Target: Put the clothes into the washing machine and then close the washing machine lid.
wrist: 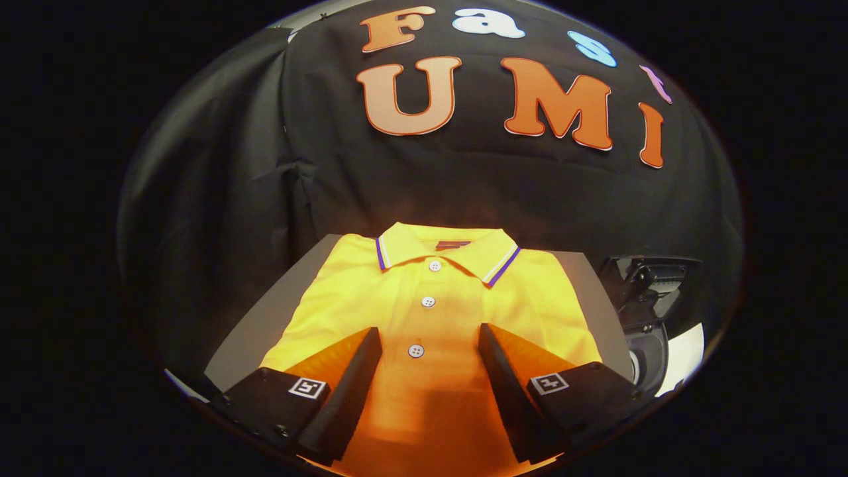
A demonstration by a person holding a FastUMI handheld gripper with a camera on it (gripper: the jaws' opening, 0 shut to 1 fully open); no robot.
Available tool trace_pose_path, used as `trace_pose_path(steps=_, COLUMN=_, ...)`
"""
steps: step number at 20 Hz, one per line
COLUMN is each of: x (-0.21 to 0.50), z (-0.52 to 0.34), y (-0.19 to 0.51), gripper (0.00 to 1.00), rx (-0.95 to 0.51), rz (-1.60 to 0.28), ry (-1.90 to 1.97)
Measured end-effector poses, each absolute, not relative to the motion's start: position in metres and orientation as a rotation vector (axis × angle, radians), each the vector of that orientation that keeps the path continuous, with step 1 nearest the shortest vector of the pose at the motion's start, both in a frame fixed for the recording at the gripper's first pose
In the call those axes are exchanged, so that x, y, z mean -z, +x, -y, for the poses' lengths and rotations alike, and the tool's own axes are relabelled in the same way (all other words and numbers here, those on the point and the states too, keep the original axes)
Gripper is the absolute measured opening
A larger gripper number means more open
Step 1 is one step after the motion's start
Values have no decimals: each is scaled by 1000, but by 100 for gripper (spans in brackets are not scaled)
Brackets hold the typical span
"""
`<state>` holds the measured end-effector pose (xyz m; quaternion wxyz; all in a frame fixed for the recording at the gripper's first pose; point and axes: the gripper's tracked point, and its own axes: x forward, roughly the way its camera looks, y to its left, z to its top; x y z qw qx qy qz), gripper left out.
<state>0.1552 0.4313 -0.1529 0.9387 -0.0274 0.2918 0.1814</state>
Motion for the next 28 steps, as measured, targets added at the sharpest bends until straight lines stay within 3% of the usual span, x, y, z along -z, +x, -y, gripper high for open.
trace_pose_path(steps=2, x=155, z=-435, y=153, gripper=87, rx=-404, rz=-612, ry=-69)
trace_pose_path(steps=4, x=155, z=-445, y=151, gripper=54, rx=-454, rz=-611, ry=-64)
trace_pose_path(steps=5, x=156, z=-449, y=151, gripper=46, rx=-470, rz=-610, ry=-57)
trace_pose_path(steps=6, x=157, z=-450, y=150, gripper=28, rx=-477, rz=-606, ry=-46)
trace_pose_path(steps=7, x=159, z=-451, y=153, gripper=26, rx=-473, rz=-610, ry=-25)
trace_pose_path(steps=9, x=157, z=-451, y=152, gripper=11, rx=-478, rz=-585, ry=24)
trace_pose_path(steps=20, x=53, z=-454, y=120, gripper=8, rx=-590, rz=-205, ry=216)
trace_pose_path(steps=28, x=-28, z=-418, y=74, gripper=8, rx=-567, rz=-16, ry=230)
